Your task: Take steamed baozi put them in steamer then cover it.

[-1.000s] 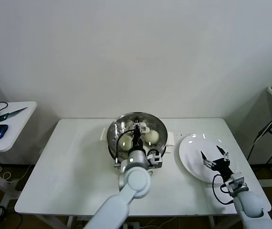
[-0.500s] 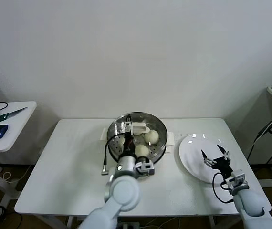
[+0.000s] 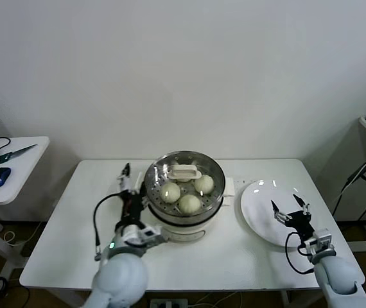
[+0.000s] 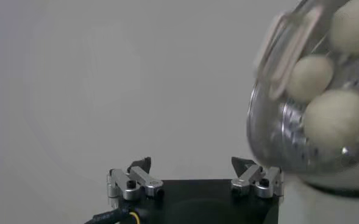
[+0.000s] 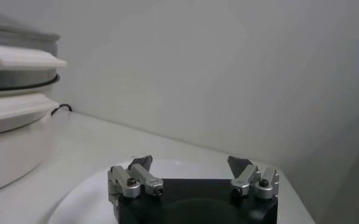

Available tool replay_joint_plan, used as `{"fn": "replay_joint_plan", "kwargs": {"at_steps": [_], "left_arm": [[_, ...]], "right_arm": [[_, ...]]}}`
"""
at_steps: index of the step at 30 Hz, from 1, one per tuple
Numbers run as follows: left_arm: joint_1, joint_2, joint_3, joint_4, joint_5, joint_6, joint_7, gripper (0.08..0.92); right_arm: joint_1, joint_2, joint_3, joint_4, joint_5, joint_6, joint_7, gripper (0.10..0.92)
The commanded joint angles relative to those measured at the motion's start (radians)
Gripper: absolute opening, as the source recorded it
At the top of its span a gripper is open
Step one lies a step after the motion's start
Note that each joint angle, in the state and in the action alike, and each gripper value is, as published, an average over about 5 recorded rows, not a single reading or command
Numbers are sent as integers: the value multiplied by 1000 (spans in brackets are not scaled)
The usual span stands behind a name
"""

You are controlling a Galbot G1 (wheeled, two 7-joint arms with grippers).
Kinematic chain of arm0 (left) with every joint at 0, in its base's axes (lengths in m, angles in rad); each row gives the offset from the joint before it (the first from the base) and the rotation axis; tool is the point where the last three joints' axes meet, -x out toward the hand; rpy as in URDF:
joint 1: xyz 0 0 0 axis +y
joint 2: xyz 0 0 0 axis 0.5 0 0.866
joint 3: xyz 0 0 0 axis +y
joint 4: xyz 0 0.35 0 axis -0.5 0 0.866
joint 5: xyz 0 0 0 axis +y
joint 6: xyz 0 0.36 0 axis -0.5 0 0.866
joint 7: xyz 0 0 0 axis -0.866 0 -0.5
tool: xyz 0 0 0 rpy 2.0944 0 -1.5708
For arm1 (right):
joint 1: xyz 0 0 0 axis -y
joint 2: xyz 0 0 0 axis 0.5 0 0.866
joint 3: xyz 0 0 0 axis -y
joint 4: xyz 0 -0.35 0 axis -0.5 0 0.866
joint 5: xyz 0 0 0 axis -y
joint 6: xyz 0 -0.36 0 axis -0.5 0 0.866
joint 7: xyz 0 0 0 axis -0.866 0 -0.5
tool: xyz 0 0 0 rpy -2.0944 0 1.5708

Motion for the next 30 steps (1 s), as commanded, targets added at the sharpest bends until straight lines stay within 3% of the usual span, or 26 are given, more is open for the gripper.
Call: {"fn": "replay_joint_plan", "kwargs": {"at_steps": [1,6,12,30], "left_arm": [[268,-33,-483,-14,-771,-652,-286,823],[328,-72,-596,81,-991,-775,-249,823],[371,-78,-615,215,-1168,-877,-192,823],[395,-90,-568,198,-1166,-868,-171,823]], "right_arm": [[-33,8,10,58,10,1,-3,823],[-57,11,15,87,8,14,-14,823],[-85,13,23,111,17,32,-20,823],[-85,16,24,94,39,55,-25,823]]}}
